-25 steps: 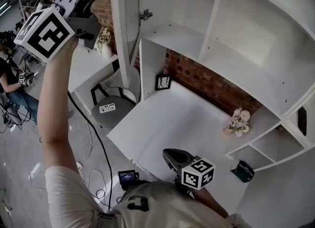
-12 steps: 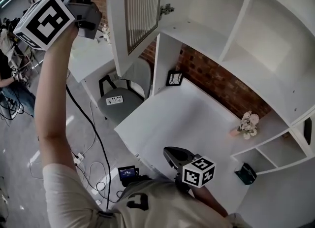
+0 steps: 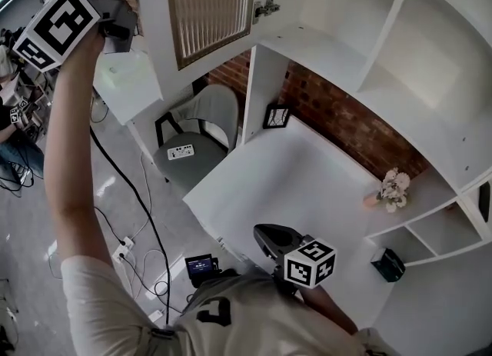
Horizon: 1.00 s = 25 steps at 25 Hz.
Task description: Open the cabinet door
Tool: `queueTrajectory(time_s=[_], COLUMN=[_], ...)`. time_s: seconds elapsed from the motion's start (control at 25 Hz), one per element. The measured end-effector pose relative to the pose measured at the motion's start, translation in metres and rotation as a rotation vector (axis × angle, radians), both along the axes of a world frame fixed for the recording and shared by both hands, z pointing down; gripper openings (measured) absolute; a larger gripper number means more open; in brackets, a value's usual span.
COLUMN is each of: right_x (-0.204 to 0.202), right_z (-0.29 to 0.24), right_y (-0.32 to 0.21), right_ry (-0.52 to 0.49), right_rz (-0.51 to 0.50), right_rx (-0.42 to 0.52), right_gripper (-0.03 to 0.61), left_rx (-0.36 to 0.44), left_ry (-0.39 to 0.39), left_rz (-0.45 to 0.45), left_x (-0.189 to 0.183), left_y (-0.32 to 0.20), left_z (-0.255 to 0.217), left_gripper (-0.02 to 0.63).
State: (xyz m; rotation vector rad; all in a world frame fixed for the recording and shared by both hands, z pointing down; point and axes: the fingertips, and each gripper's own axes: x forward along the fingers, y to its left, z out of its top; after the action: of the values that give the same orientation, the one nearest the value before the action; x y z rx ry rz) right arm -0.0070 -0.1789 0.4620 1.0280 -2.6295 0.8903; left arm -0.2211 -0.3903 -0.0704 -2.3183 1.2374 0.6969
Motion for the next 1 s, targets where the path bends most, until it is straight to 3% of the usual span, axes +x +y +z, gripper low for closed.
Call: queueTrajectory(time_s=[0.12, 0.32, 0.64, 0.76, 1.0], right_x=[-0.002, -0.008, -0.012, -0.012, -0.018], right_z=[0.001, -0.001, -0.004, -0.005, -0.007], right_y=[-0.003, -0.007, -0.009, -0.008, -0.006], right_ry=[0.008, 0.026, 0.038, 0.034, 0.017], right_rz=[0.002, 0.005, 0.016, 0.026, 0.03], right_rx=[-0.003, -0.003, 0.013, 0.016, 0.021], right_gripper=[0.021, 0.021, 0.021, 0.021, 0.021], left_rx=[-0.018, -0.002, 0.002, -0.017, -0.034], left_ry=[0.024, -0.047, -0.043, -0.074, -0.149], left_rz=[-0.001, -0.028, -0.06, -0.112, -0.118], left_x=[-0.019, -0.013, -0.023, -0.032, -0.034], left_y=[-0.011, -0.012, 0.002, 0.015, 0.042], left_z=[0.007, 0.013, 0.019, 0.036, 0.074], left_gripper=[0.017, 0.017, 0.017, 0.017, 0.017])
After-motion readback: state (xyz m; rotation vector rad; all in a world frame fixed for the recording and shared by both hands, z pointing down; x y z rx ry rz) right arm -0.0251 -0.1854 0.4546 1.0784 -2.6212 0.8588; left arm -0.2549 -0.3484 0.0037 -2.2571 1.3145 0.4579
